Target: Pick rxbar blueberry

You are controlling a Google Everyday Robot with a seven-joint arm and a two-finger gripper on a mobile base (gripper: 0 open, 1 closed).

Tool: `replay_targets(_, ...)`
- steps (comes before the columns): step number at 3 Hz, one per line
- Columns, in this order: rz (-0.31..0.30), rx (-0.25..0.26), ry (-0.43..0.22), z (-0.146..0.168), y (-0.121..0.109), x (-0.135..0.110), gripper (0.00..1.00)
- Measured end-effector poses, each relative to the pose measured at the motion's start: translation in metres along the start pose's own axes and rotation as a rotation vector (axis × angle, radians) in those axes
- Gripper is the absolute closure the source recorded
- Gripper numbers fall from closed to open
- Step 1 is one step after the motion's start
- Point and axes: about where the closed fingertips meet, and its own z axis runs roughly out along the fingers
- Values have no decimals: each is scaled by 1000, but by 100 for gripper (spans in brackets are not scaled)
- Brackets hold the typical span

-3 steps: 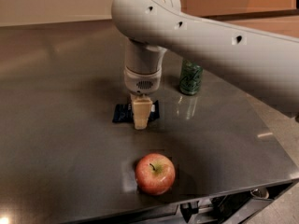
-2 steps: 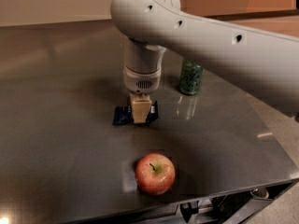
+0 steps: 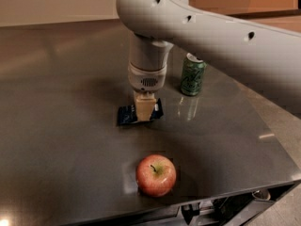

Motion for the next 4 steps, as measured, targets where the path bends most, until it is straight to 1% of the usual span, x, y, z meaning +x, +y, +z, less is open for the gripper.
replay_targets(1, 2, 9, -30, -24, 5, 2, 100)
replay_targets(2, -25, 18, -55, -50, 10, -3, 100)
replay_targets(3, -64, 24, -72, -74, 10, -8, 100)
replay_targets(4, -130, 56, -101, -118, 6, -18, 100)
